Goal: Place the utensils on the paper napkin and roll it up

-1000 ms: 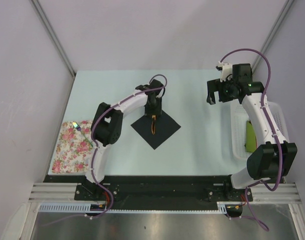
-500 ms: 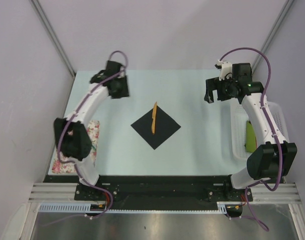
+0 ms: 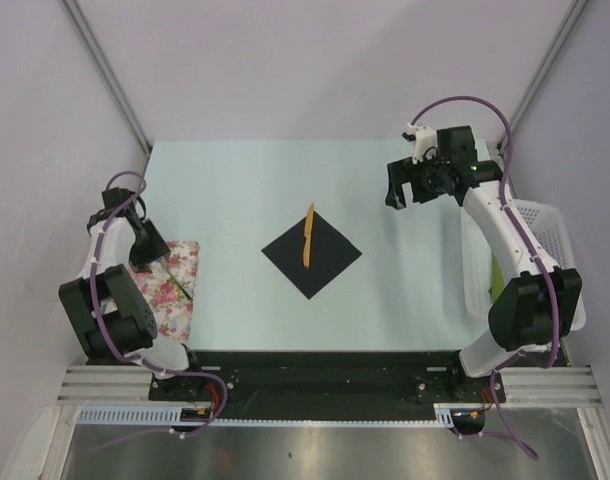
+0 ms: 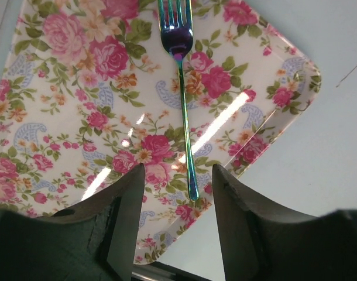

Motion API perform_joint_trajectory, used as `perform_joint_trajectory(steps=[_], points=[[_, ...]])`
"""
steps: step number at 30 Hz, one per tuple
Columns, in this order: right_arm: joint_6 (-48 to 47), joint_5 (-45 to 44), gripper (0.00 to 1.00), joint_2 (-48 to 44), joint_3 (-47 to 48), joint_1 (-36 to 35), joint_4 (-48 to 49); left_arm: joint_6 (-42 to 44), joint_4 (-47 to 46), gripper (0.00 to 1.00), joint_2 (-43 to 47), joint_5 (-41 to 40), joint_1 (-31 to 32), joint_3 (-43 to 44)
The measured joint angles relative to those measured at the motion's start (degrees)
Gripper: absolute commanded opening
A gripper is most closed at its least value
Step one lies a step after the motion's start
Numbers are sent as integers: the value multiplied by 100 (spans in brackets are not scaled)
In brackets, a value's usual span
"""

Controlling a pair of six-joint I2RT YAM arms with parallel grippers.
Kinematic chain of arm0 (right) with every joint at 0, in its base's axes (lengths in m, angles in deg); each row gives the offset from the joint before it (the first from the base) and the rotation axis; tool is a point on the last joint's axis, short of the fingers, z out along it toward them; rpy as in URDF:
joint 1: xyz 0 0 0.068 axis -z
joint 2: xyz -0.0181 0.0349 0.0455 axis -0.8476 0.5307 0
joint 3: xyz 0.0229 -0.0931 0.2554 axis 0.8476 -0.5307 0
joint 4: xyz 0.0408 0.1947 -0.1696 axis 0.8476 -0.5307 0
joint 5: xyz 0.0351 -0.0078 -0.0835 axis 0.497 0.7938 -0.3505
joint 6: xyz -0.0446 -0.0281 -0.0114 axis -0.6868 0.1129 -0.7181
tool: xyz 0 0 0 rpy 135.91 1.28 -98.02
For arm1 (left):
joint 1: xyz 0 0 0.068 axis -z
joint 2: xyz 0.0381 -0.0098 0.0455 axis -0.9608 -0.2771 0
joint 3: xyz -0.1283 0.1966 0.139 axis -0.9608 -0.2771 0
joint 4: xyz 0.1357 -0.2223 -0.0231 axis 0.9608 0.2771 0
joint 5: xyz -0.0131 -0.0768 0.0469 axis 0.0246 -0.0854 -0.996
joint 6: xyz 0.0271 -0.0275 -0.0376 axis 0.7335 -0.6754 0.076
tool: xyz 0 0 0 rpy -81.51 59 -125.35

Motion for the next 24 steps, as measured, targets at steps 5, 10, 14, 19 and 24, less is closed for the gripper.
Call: perform_joint_trajectory(steps=[5, 10, 14, 19, 24], points=[[-22, -42, 100, 240, 221, -162, -33, 0, -199, 54, -74, 103, -9, -275], [-26, -133, 100, 271, 256, -201, -63, -2, -444, 48, -490, 142, -9, -275], [-57, -251, 100, 271, 256, -229, -66, 2, -542, 41, -894, 155, -9, -267], [-114, -409, 100, 271, 256, -302, -68, -2, -481, 19, -1425, 144, -9, 4], [-197, -520, 100, 271, 256, -337, -68, -72, -485, 5, -1572, 155, -11, 181]])
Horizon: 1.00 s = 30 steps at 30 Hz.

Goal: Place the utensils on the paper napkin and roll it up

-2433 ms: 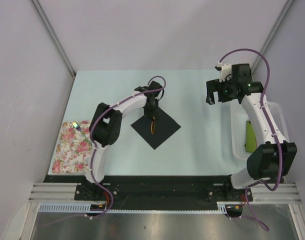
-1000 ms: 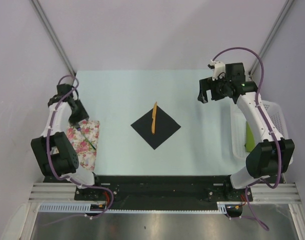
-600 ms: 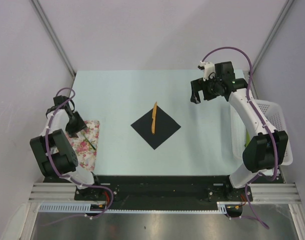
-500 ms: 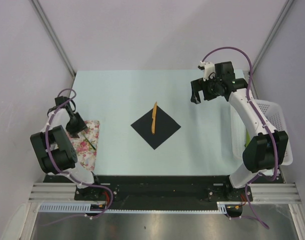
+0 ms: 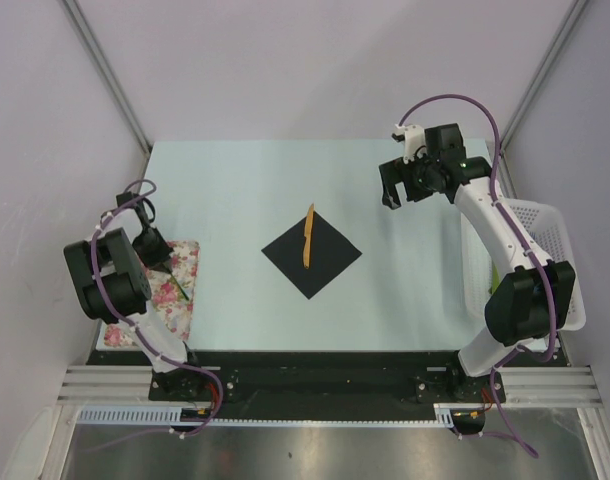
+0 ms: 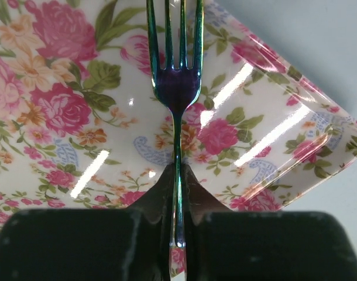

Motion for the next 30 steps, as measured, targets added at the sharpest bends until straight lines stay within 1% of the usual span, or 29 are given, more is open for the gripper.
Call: perform_joint_trajectory(steps=[2, 3, 7, 9, 12, 15, 19, 22, 26, 30], points=[[-28, -33, 100, 0, 0, 0, -2, -46, 9, 3, 9, 2, 0, 2], [-46, -42, 100, 0, 0, 0, -2, -76, 17, 0, 22, 26, 0, 2], [-98, -61, 100, 0, 0, 0, 0, -160, 210, 0, 238, 153, 22, 59], [-109, -59, 100, -4, 0, 0, 0, -195, 404, 0, 411, 179, 90, 295], [-109, -59, 100, -33, -2, 0, 2, -240, 483, 0, 647, 181, 439, 876], [-111, -55, 100, -120, -55, 0, 28, -291, 540, 0, 737, 254, 1141, 1637], [-111, -35, 100, -236, -118, 0, 28, -356, 647, 0, 522, 382, 2203, 2618], [-125, -35, 100, -295, -155, 0, 28, -433, 669, 0, 131, 466, 2966, 3248], [-129, -37, 100, -341, -243, 7, 22, -509, 686, 0, -658, 546, 3958, 3934], [-129, -42, 100, -365, -323, 24, 22, -636, 595, 0, -1370, 636, 4693, 4151]])
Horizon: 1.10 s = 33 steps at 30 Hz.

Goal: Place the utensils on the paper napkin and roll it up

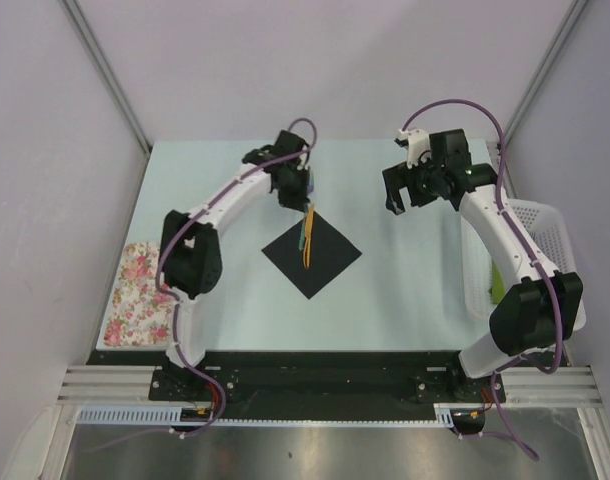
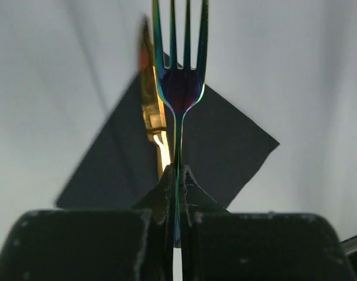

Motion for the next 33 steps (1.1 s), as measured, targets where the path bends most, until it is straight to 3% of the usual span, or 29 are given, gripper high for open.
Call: perform_joint_trajectory(steps=[4, 9, 33], points=[[-2, -22, 100, -22, -42, 28, -2, -201, -74, 0, -688, 153, 503, 131], [0, -35, 100, -55, -79, 122, 13, -310, -98, 4, -1169, 133, 612, 155], [2, -35, 100, -76, -175, 262, 48, -649, -192, 6, -1344, 87, 597, 155]])
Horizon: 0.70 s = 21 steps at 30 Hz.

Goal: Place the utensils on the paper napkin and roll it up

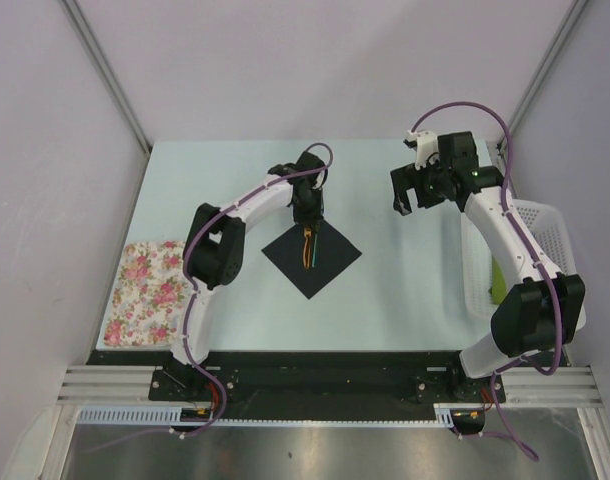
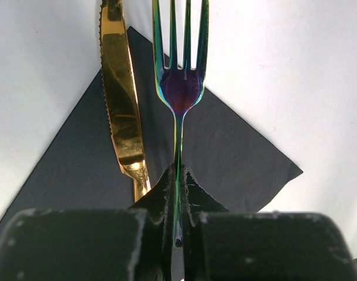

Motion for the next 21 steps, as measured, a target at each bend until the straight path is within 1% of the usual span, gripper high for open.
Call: perform_joint_trajectory(steps=[10, 12, 16, 20, 21], points=[[2, 2, 100, -11, -103, 24, 0, -52, 0, 8, -111, -129, -28, -11], [0, 2, 99, -11, -103, 26, -2, -52, -2, 9, -149, -146, -39, -17], [0, 2, 100, -11, -103, 46, 0, -63, 0, 16, -201, -153, -55, -20], [0, 2, 100, -11, -103, 48, 0, -68, -2, 19, -203, -160, -55, -20], [0, 4, 100, -11, -103, 48, 0, -74, -2, 22, -203, -162, -55, -20]])
